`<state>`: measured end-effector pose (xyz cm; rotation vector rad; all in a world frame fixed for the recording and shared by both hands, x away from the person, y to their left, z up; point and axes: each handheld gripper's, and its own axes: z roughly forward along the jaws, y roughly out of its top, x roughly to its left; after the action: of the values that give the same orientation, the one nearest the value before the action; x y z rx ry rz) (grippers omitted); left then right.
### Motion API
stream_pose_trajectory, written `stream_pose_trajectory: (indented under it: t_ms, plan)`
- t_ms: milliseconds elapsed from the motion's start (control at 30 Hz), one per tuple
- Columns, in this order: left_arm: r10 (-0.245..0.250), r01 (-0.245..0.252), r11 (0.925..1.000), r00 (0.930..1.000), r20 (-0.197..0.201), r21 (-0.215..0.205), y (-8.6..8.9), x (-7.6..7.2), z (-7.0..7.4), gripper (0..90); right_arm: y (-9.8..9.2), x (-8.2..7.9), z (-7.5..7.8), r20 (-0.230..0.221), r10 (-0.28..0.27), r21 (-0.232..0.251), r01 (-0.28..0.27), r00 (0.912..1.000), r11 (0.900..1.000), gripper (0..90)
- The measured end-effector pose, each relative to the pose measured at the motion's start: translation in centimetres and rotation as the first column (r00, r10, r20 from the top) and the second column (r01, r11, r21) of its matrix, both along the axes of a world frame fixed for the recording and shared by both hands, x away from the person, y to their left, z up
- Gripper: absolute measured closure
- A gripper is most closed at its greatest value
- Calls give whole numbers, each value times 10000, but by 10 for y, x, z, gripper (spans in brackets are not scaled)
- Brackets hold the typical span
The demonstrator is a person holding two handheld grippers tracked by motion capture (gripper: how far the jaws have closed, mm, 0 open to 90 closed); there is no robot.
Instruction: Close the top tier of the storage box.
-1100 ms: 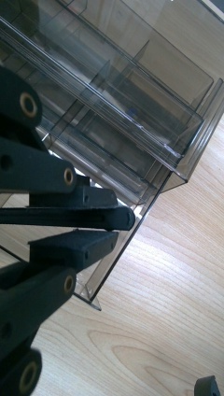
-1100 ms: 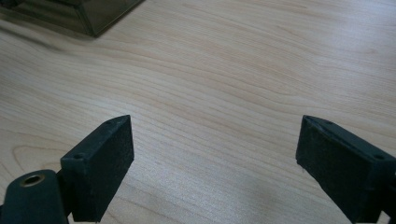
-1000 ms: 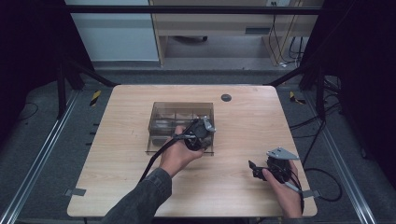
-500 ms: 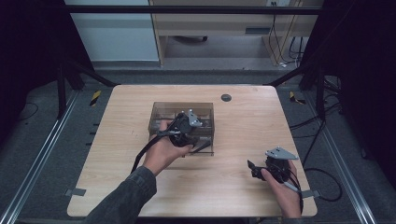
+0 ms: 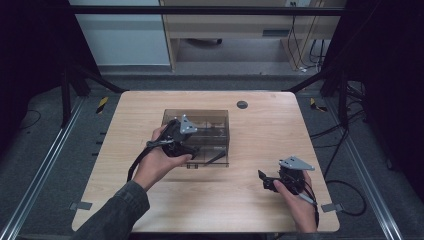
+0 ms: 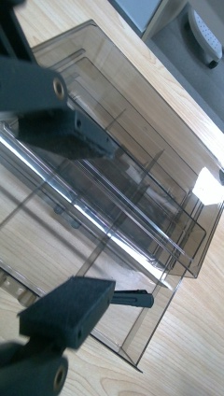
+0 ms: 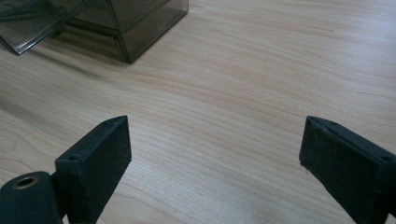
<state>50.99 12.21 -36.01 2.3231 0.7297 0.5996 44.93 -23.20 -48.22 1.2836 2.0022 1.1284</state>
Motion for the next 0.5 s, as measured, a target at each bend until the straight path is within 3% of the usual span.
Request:
stream_pose_trajectory:
  t_ms: [133, 300, 433, 500]
  plan:
    - [-44, 44, 10000, 9999, -148, 10, 16, 1, -3, 200, 8, 1, -1, 30, 68, 86, -68, 10000, 9999, 84]
    - [55, -68, 9945, 9999, -131, -1046, 39, 0, -7, 173, 22, 1, -3, 100, 51, -238, -48, 9999, 9997, 115]
    - [227, -229, 9914, 9997, -27, -1285, 53, 1, -7, 121, 39, -1, -2, 219, 134, -669, -119, 9997, 9977, 156]
    - [265, -257, 9884, 9996, 36, -1499, 62, 3, -7, 123, 61, -8, 1, 352, 426, -947, -391, 9985, 9947, 199]
